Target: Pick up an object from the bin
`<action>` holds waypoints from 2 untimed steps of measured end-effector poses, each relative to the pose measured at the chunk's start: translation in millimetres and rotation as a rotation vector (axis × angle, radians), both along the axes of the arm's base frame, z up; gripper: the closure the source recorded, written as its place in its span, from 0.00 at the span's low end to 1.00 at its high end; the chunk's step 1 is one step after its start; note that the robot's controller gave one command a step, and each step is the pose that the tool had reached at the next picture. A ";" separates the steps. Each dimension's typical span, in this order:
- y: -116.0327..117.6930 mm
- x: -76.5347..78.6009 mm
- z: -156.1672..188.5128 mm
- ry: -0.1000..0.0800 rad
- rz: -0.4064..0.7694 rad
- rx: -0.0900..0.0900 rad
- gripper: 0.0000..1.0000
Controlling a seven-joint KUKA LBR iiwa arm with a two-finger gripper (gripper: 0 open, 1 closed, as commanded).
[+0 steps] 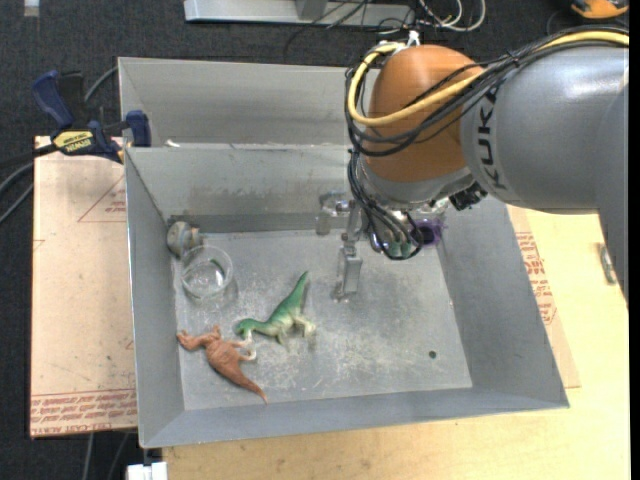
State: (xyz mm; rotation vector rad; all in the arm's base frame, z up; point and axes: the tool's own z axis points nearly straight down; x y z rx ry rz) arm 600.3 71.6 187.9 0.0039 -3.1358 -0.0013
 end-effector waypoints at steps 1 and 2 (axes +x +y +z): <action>-0.5 1.3 4.9 -0.007 -0.002 0.001 0.00; 0.3 1.2 3.9 -0.009 -0.001 0.001 0.00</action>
Offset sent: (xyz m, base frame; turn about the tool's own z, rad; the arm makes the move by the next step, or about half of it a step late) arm -0.0327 0.0811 -0.1077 -0.1267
